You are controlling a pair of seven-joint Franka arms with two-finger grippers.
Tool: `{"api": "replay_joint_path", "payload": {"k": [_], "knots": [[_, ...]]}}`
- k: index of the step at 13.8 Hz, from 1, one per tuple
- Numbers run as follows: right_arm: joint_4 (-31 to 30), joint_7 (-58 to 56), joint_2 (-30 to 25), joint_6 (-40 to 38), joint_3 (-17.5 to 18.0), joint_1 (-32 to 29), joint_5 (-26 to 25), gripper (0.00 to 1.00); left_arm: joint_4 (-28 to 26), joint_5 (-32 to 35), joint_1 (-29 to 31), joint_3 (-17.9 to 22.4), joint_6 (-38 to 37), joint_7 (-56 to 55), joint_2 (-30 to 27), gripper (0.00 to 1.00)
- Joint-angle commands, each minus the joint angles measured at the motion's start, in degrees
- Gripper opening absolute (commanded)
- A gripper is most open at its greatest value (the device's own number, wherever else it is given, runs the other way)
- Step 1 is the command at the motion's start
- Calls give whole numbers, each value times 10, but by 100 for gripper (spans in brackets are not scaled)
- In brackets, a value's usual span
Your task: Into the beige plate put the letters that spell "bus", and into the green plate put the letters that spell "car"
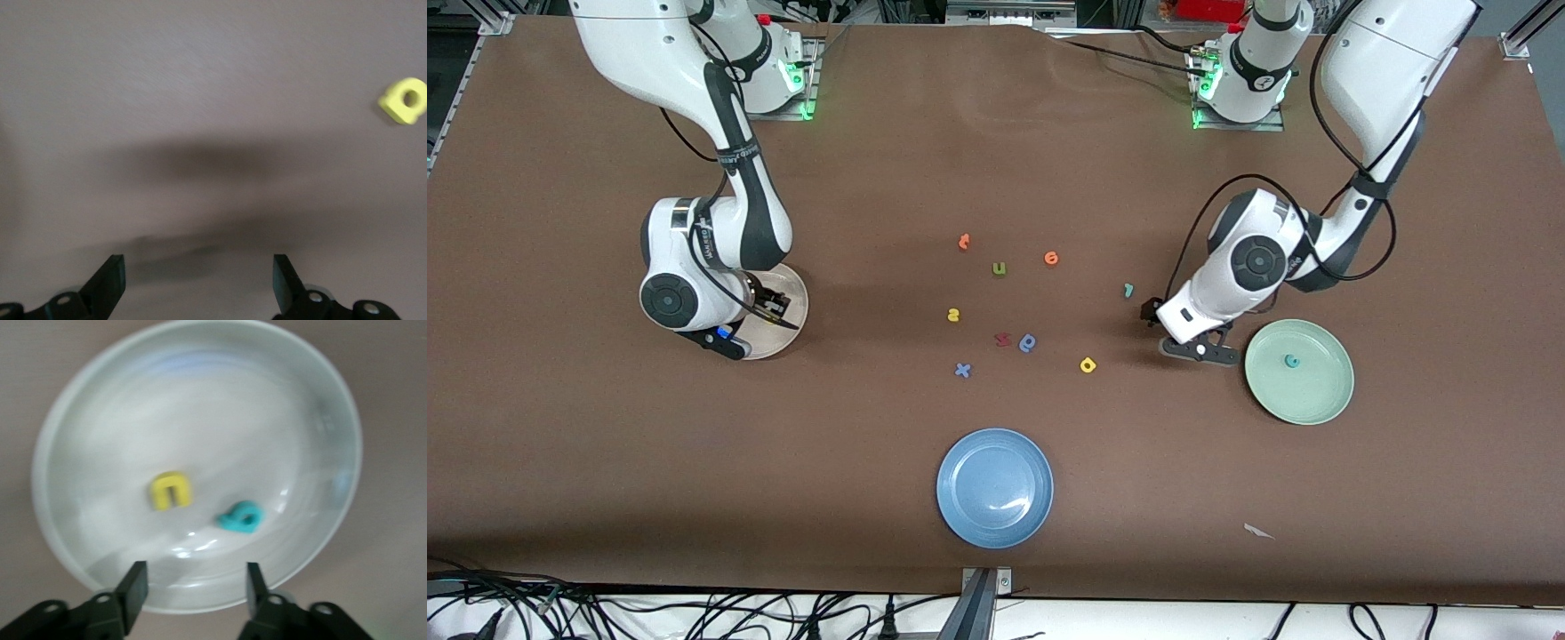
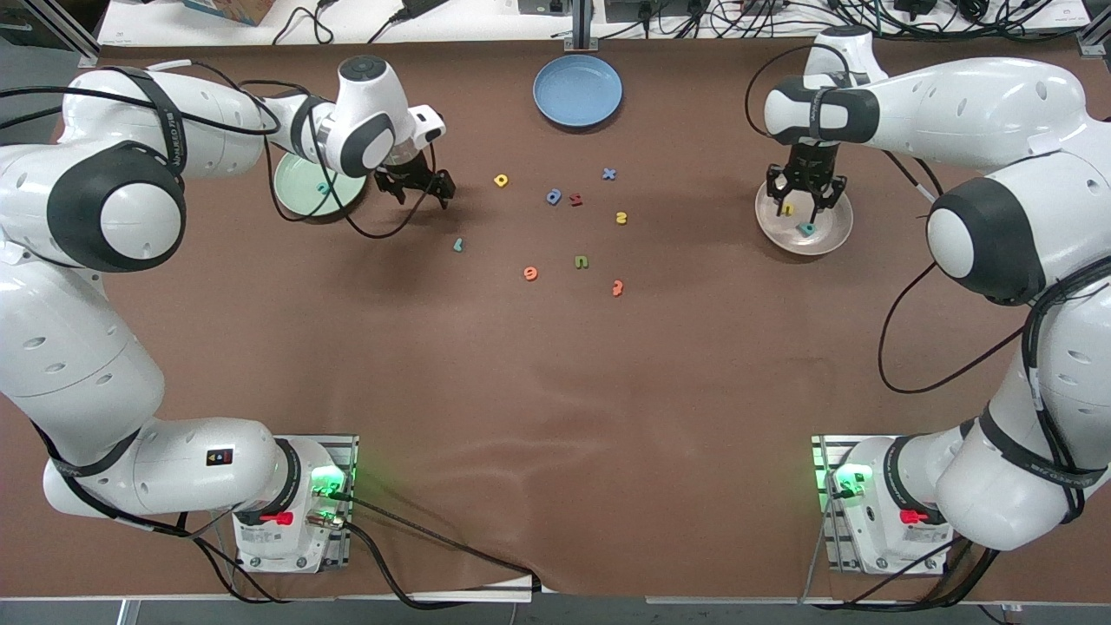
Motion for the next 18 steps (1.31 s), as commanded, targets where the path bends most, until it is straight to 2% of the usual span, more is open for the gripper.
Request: {"api": "replay_joint_path", "payload": {"k": [1,3,5,7,9,10,12,14,18], "knots": [[38,65,-11,6,29,26,24,100,-28,32,-9,-14,13,-66,-17,97],[77,108,-2,23,34,53,54,100,-32,55,-25,-15,22,-83,-16,94],[95,155,27,80,39,106,79,100,-55,65,-26,-16,42,-83,-17,90],[98,193,54,168,40,149,74,100,-64,70,-26,-27,44,-83,-20,83],[109,187,86,219,44,168,76,99,-71,70,-26,-29,45,-83,-22,77],[126,189,104,222,55,175,72,98,-76,70,-26,-31,44,-84,-24,74],[149,190,128,221,58,198,55,82,-77,70,-28,-37,44,-100,-24,65],[150,186,128,222,58,198,54,79,-77,70,-33,-37,44,-107,-23,57],[150,186,136,224,58,198,54,73,-76,70,-35,-37,44,-111,-20,48]]}}
